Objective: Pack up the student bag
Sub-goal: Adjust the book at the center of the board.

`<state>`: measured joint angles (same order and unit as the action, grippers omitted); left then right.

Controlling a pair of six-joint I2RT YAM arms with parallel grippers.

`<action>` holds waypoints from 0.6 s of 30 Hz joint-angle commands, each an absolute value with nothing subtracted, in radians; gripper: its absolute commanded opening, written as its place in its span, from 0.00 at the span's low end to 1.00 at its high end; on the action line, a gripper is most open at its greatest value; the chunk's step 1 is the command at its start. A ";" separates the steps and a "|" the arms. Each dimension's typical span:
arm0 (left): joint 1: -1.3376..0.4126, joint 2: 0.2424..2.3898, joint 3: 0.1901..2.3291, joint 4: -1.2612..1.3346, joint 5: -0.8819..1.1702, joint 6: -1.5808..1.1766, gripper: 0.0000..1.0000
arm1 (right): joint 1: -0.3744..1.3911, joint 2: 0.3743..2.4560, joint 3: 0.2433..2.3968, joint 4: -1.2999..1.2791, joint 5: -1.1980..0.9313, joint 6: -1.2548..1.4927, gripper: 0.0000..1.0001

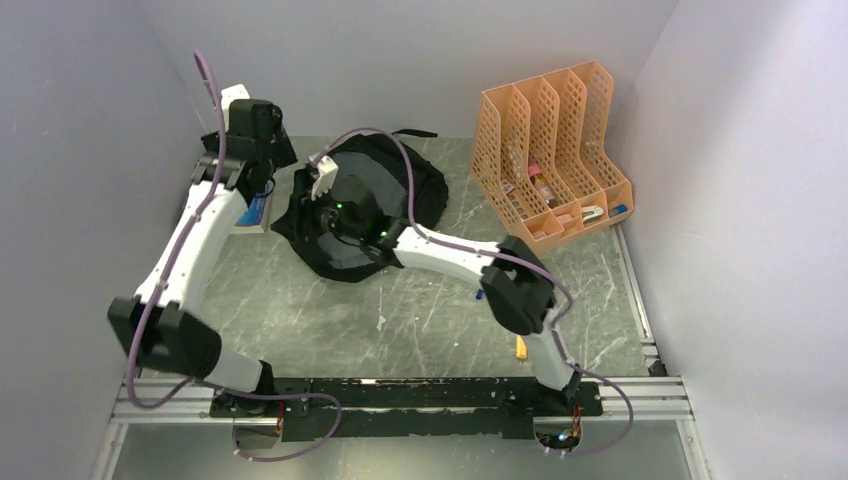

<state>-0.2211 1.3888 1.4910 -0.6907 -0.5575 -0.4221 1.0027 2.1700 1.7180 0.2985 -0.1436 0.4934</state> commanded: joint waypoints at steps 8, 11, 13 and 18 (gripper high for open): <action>-0.025 1.851 1.755 -0.512 -0.340 -0.313 0.96 | 1.000 1.800 1.334 0.249 -0.202 0.236 0.58; 0.018 1.943 1.832 -0.467 -0.306 -0.260 0.95 | 0.999 1.753 1.289 0.176 -0.207 0.241 0.58; 0.043 2.009 1.883 -0.458 -0.304 -0.225 0.95 | 1.000 1.717 1.240 0.152 -0.213 0.262 0.58; 0.091 2.165 1.990 -0.471 -0.305 -0.176 0.95 | 1.001 1.603 1.064 0.164 -0.223 0.290 0.58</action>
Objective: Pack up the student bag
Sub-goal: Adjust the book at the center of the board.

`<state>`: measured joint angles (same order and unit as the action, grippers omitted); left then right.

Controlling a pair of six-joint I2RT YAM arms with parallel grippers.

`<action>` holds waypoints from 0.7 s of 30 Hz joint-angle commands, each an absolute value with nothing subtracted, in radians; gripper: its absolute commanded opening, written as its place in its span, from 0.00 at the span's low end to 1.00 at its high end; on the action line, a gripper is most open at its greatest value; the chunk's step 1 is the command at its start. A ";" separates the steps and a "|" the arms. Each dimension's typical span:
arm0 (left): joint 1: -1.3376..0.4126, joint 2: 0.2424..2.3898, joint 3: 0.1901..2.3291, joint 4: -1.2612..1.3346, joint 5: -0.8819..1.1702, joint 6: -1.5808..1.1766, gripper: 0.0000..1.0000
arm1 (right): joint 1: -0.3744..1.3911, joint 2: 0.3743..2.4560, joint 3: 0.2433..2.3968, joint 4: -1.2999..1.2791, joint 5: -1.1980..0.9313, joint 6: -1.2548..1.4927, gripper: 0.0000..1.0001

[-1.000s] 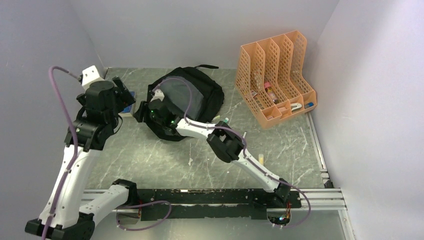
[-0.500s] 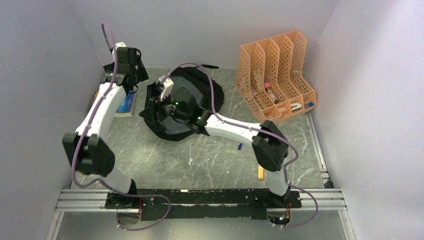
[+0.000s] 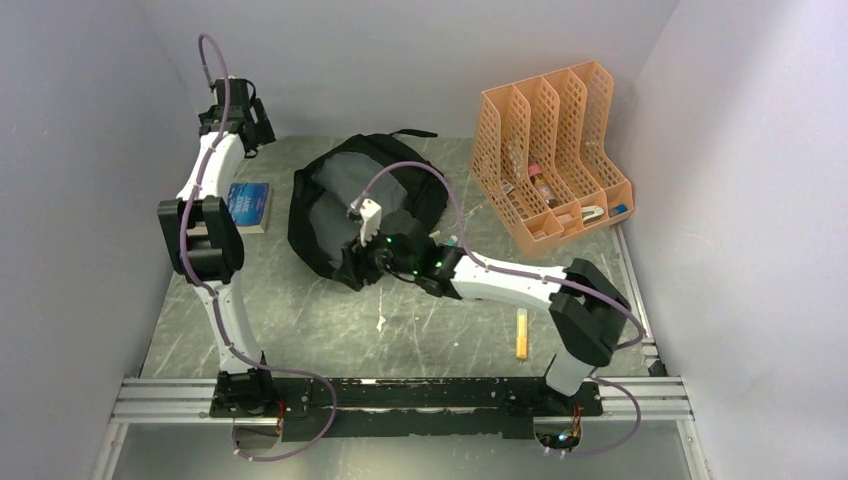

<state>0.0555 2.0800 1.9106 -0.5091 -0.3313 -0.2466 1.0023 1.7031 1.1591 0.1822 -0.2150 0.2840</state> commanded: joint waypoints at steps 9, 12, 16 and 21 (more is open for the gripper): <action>0.150 2.317 2.004 -0.438 -0.329 -0.118 0.92 | 0.999 1.545 1.005 0.007 -0.117 0.178 0.60; 0.182 2.331 2.001 -0.425 -0.277 -0.125 0.74 | 0.999 1.554 1.017 -0.029 -0.127 0.164 0.61; 0.199 2.329 1.996 -0.413 -0.240 -0.123 0.67 | 1.000 1.564 1.028 -0.037 -0.149 0.161 0.61; 0.202 2.299 1.950 -0.385 -0.229 -0.131 0.71 | 1.000 1.572 1.044 -0.045 -0.175 0.161 0.61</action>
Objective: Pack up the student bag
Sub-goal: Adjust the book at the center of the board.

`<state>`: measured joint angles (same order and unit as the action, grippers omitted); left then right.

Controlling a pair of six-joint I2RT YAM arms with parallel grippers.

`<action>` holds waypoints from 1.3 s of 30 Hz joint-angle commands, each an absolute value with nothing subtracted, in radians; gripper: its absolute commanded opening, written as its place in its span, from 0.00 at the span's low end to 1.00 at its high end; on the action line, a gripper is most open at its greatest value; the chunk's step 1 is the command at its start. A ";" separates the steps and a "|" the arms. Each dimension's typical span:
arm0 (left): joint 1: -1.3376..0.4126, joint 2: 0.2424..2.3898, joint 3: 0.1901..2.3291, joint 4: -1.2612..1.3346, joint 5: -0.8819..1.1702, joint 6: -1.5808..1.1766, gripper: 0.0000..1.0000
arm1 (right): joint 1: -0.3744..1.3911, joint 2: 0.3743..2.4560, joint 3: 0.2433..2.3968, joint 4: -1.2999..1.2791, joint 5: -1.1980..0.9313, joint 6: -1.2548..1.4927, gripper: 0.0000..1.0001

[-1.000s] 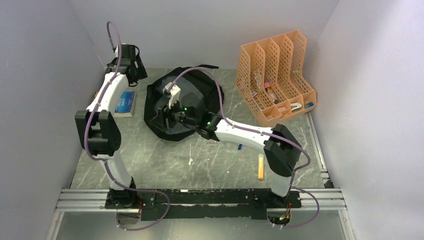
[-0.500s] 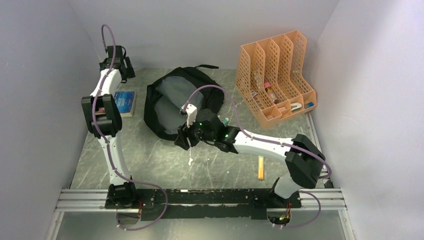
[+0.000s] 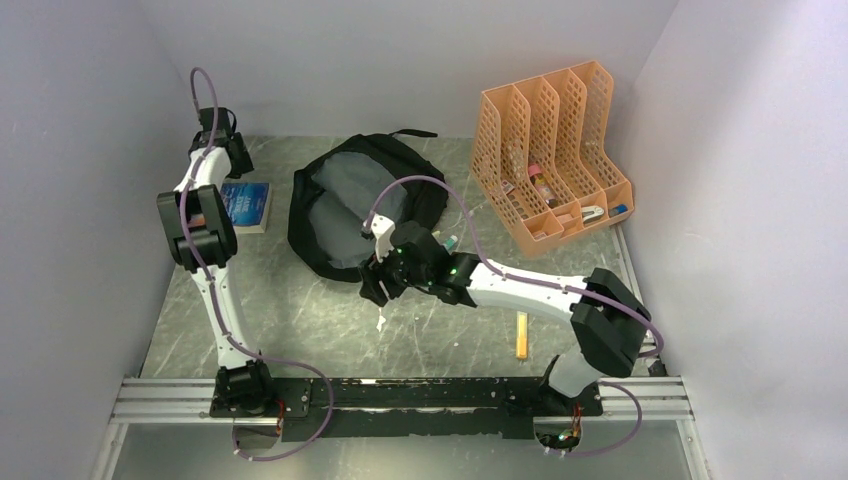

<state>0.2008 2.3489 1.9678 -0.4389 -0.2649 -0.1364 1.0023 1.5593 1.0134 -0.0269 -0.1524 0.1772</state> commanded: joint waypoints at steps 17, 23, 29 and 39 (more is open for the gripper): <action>0.176 2.210 1.778 -0.374 -0.273 -0.189 0.78 | 1.000 1.574 1.047 -0.048 -0.197 0.159 0.62; 0.154 2.183 1.741 -0.373 -0.282 -0.169 0.78 | 1.000 1.552 1.017 -0.041 -0.200 0.160 0.62; 0.115 2.166 1.698 -0.367 -0.315 -0.142 0.78 | 1.000 1.533 0.993 -0.030 -0.198 0.167 0.62; 0.106 2.317 1.885 -0.459 -0.288 -0.160 0.79 | 1.000 1.531 0.985 -0.039 -0.189 0.160 0.63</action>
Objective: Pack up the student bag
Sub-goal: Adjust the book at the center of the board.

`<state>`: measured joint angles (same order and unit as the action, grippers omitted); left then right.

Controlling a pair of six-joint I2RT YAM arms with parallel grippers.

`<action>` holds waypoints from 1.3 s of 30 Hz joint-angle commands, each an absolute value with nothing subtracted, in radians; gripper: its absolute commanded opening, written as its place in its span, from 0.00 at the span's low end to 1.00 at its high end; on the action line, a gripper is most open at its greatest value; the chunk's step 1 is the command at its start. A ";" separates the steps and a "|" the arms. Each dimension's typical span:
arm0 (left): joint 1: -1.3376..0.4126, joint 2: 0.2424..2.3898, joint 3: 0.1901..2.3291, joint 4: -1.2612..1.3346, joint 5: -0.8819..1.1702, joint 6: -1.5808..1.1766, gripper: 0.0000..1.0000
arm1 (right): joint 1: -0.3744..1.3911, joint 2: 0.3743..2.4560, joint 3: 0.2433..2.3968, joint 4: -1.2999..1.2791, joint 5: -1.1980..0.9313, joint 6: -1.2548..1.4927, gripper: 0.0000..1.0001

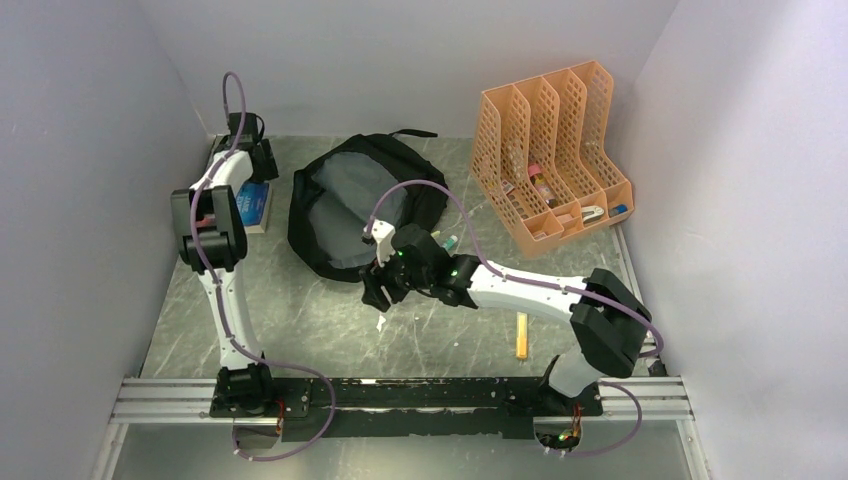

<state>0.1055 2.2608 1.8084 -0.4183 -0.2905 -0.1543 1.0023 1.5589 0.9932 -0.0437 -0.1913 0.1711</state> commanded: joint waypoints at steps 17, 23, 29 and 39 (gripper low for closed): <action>0.083 2.328 1.855 -0.513 -0.234 -0.194 0.75 | 1.000 1.571 0.999 -0.043 -0.198 0.153 0.63; 0.054 2.248 1.764 -0.542 -0.288 -0.209 0.73 | 0.999 1.573 0.985 -0.024 -0.202 0.152 0.64; 0.022 2.142 1.648 -0.586 -0.314 -0.227 0.73 | 0.998 1.572 0.971 -0.005 -0.215 0.152 0.64; 0.015 1.842 1.293 -0.573 -0.353 -0.312 0.72 | 0.997 1.572 0.959 0.019 -0.234 0.147 0.64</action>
